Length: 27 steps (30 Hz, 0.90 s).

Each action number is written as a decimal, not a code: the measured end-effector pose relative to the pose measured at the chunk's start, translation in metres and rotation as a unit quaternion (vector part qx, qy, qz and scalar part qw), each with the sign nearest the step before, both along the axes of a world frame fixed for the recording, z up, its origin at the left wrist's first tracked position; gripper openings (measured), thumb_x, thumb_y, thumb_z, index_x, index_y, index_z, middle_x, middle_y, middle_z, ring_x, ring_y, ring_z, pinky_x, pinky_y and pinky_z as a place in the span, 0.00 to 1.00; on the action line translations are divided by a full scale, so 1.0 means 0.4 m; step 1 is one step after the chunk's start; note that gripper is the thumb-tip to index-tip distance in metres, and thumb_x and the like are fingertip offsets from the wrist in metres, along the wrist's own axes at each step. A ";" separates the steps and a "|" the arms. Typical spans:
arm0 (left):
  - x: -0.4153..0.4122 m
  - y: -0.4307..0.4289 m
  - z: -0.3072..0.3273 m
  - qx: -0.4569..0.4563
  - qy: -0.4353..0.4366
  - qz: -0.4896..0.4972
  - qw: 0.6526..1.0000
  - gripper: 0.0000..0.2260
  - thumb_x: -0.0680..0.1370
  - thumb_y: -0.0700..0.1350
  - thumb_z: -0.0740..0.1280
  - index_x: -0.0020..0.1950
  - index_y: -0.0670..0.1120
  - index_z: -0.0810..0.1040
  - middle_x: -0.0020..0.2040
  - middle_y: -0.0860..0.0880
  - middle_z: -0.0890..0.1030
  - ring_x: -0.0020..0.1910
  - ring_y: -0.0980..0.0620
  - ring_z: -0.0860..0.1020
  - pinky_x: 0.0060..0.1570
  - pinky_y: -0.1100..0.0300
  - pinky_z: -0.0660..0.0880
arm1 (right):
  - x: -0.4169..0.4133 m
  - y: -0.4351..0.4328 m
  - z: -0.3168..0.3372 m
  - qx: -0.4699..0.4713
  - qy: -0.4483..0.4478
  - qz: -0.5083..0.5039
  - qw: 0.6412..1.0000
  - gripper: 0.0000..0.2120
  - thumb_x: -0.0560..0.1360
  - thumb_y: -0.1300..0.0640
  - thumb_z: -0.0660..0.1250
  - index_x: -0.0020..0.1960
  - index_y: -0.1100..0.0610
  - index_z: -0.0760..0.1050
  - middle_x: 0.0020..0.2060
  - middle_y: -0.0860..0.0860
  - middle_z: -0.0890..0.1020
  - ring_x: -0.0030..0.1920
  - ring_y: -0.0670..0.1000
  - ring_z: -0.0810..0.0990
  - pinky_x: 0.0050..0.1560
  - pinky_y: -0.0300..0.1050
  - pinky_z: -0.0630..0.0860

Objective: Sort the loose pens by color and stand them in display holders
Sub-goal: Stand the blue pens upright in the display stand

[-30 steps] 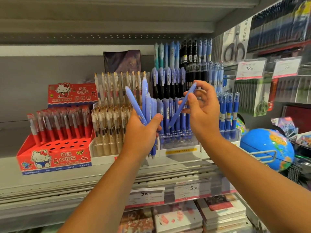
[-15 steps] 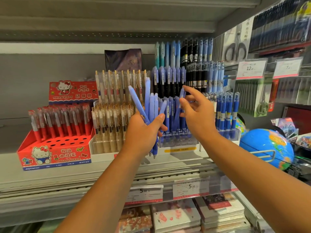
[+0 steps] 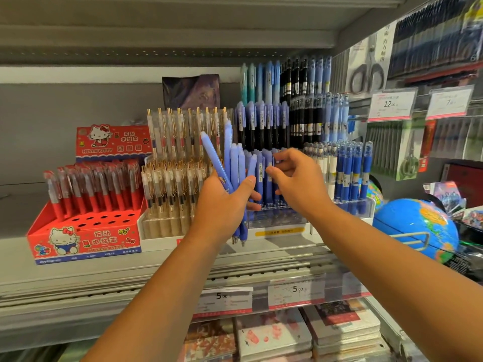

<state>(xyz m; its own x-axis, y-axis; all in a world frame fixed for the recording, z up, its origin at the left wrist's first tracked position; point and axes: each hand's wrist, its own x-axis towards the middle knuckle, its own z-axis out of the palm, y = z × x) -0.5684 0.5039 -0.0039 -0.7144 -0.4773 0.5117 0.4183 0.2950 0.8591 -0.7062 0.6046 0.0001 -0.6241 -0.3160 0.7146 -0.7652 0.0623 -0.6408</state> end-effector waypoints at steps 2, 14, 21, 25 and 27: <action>0.000 0.001 -0.001 0.005 0.007 0.000 1.000 0.09 0.80 0.42 0.67 0.59 0.42 0.76 0.33 0.50 0.83 0.31 0.52 0.83 0.32 0.65 0.78 | 0.002 0.003 0.001 0.007 0.001 -0.017 1.000 0.08 0.77 0.54 0.70 0.55 0.50 0.74 0.40 0.47 0.81 0.39 0.46 0.81 0.37 0.43 0.79; -0.005 0.003 -0.007 0.004 0.034 -0.006 0.999 0.10 0.80 0.41 0.68 0.60 0.42 0.76 0.39 0.49 0.84 0.38 0.51 0.85 0.36 0.62 0.81 | 0.062 0.026 0.017 -0.082 0.039 0.032 0.995 0.05 0.78 0.56 0.67 0.54 0.52 0.77 0.43 0.44 0.79 0.39 0.45 0.76 0.41 0.39 0.74; -0.008 0.005 -0.009 -0.006 0.034 -0.022 0.999 0.09 0.79 0.43 0.69 0.58 0.47 0.77 0.39 0.53 0.86 0.39 0.52 0.85 0.36 0.63 0.81 | 0.087 0.035 0.007 -0.051 -0.048 0.221 0.973 0.02 0.77 0.63 0.69 0.49 0.58 0.80 0.38 0.51 0.83 0.36 0.46 0.81 0.37 0.41 0.78; -0.013 0.001 -0.010 0.019 0.041 0.000 0.999 0.06 0.79 0.43 0.68 0.55 0.50 0.78 0.43 0.51 0.86 0.43 0.53 0.85 0.41 0.56 0.83 | 0.084 0.036 0.007 -0.081 -0.070 0.224 0.969 0.04 0.78 0.64 0.66 0.51 0.59 0.79 0.45 0.60 0.83 0.46 0.56 0.83 0.46 0.48 0.82; -0.014 -0.001 -0.009 0.027 0.044 0.012 0.999 0.06 0.80 0.43 0.68 0.56 0.49 0.78 0.46 0.49 0.85 0.43 0.53 0.85 0.43 0.55 0.83 | 0.085 0.035 0.012 -0.105 -0.069 0.213 0.969 0.06 0.79 0.65 0.65 0.53 0.58 0.78 0.47 0.59 0.82 0.47 0.53 0.83 0.46 0.44 0.81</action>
